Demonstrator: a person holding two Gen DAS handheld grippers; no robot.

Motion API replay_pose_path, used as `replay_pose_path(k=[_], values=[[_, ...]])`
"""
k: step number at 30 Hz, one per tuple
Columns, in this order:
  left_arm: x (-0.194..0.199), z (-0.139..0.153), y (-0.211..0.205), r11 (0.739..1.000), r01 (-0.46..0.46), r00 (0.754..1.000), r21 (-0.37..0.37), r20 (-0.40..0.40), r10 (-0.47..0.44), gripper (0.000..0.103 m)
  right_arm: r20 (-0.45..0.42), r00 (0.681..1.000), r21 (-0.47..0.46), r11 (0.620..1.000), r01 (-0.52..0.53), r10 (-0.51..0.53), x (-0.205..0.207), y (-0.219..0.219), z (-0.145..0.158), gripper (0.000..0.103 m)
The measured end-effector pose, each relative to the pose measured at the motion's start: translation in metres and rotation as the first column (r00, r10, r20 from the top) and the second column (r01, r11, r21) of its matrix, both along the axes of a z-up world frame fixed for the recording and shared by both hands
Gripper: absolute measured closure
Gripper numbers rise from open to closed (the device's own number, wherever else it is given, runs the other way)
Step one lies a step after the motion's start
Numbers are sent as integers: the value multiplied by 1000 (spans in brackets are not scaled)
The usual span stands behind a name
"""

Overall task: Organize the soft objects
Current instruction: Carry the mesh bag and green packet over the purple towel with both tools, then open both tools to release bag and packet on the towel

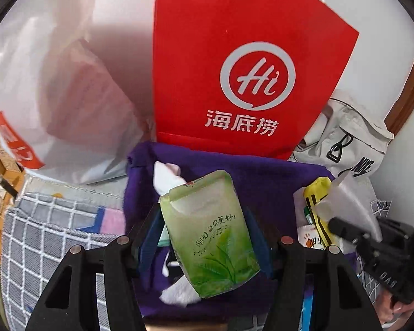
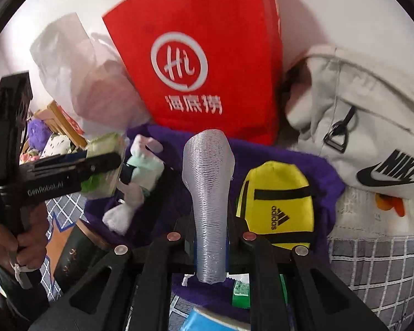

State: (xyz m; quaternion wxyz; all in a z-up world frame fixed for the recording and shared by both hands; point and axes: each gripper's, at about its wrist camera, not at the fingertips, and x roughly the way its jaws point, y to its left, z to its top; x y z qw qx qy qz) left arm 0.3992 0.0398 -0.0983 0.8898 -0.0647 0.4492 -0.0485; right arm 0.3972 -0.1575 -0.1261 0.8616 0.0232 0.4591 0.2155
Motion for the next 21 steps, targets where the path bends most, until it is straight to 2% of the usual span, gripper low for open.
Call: replay_pose_path(k=[3,5,12,21], values=[[5,-13,-3,1000,8,1000,-9,-12,-8,44,-37,999,5,1000,-5,5,7,6,-17,89],[9,-22,-6,1000,21,999,19,-48,-20,44,-51,999,-19,1000,0,-1,10,11,-27,89],[12,-27,-5,999,29,998,14,-51,-28,44,-82,997,-50,999,-12,8,14,22,-45,85],[18,-38,-5,999,43,996,8,-80,-42,43,-71,996,-71,996,-55,50,12,32,-47,68]])
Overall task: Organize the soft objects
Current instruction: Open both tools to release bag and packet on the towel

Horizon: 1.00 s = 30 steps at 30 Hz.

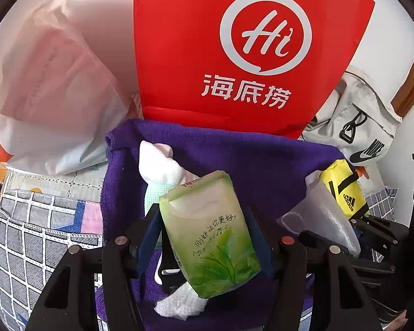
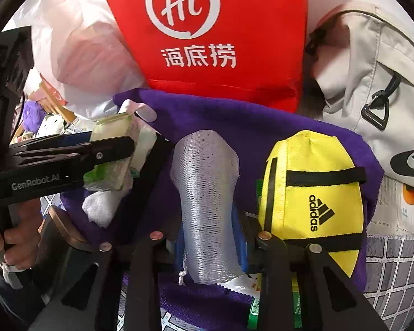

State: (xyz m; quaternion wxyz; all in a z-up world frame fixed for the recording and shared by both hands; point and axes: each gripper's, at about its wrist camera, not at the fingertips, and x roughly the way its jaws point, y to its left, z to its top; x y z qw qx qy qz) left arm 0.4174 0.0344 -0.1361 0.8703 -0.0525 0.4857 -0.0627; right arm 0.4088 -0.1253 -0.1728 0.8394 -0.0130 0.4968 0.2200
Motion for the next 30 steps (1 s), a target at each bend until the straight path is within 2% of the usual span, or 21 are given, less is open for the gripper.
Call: replay_pose_path(k=[6,10,14,16,19,24,27,30], values=[[2,-1,2,1000,4,1000,-6,-14,-4,42,16,1000,-9,1000,-4,5,-1,3,4,55],[3,-2,1,1000,6,1000,-6,-25,-6,35,41,999,-31,999,8,-7,-4,0,9,41],[3,-1,-5,1000,7,1000,16,-26,-7,25,49,999,-20,1000,14,-13,-3,-4,14,37],[3,0,-8,1000,11,1000,18,-25,-11,23,58,998,-21,1000,14,-13,-5,-5,17,33],[1,4,-9,1000,11,1000,20,-25,-10,22,77,997,-28,999,27,-25,-8,-10,23,26],[-5,15,-4,1000,-8,1000,23,-11,8,20,101,994,-42,998,57,-52,-13,-17,34,22],[-11,25,2,999,-25,1000,29,3,25,20,142,987,-77,993,91,-79,-19,-20,45,13],[-19,37,6,998,-46,999,42,18,45,20,145,984,-61,992,112,-102,-25,-26,56,13]])
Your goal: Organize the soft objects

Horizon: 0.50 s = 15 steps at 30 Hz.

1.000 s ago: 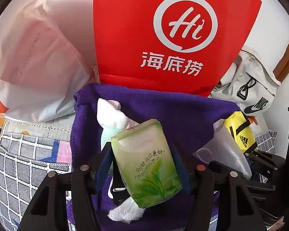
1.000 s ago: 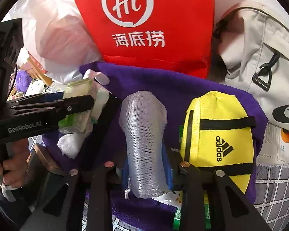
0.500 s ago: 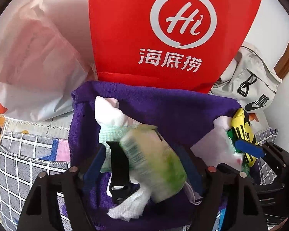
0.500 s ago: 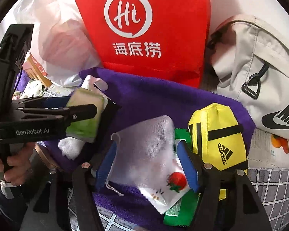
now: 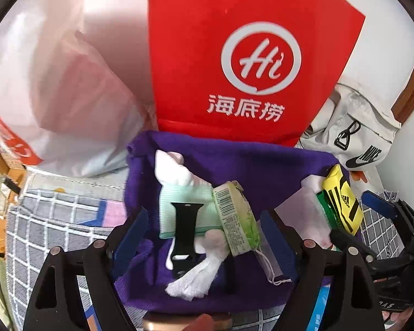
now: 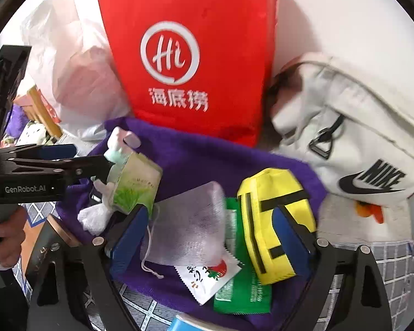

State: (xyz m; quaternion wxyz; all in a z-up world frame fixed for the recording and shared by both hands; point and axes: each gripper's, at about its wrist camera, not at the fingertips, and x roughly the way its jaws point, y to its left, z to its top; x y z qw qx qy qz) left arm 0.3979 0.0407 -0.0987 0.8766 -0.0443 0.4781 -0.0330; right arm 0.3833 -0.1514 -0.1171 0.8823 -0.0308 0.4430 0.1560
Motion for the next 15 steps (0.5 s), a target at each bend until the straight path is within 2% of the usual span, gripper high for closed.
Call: replay_pose_path(k=[4,13,15], values=[[-19,16,-1,1000,-8,1000,-2,9,8,20,-47,999,70,997,29,-25,-11,-12,14,13],[-95,53,-9,1000,-23,998,9,56,23,20,32,993,77,991,111,-113,-86,-32,55,12],[-116,62,-12,999,-32,997,11,75,31,20,60,990,68,990,121,-125,-104,-33,61,7]])
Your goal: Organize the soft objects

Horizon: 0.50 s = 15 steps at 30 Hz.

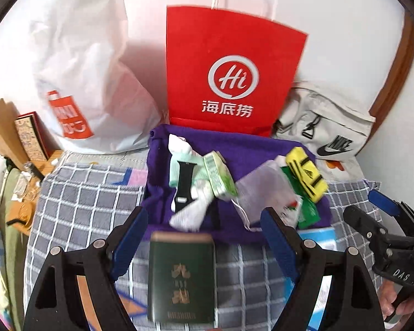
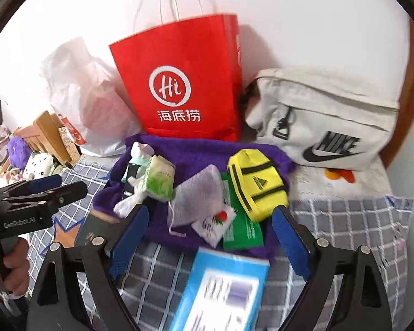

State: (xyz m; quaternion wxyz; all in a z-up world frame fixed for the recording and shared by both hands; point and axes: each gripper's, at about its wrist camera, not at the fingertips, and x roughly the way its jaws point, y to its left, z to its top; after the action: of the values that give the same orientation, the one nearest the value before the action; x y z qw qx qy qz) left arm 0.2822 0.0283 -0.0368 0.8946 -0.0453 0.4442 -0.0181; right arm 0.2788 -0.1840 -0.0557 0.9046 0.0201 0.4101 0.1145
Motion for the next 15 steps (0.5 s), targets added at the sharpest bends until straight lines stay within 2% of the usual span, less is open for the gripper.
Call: replay_pose_path(k=[2,4,7,12,15], values=[[-23,8,-4,1000,-2,1000,-2,16,2,20,21,1000,-8,1000,7,-7,-21,-2,6,0],[-40,12,-7,1000,3,1000,4,26,-3,18,27,999,-25,999,23,-23,-39,-5,10,0],[-74,18,-14,999,-5,999,51,50,2,10,19,999,-23,999,48,-47,-67,-11,14,0],[-122,24,-18,998,-14,997,54,81,10,9,38,998,-12,999,52,-52,-113,-15,21,0],[-147,25,-22,996,-25,995,81,95,18,9,50,997,-9,998,61,-61,-142,-17,25,0]])
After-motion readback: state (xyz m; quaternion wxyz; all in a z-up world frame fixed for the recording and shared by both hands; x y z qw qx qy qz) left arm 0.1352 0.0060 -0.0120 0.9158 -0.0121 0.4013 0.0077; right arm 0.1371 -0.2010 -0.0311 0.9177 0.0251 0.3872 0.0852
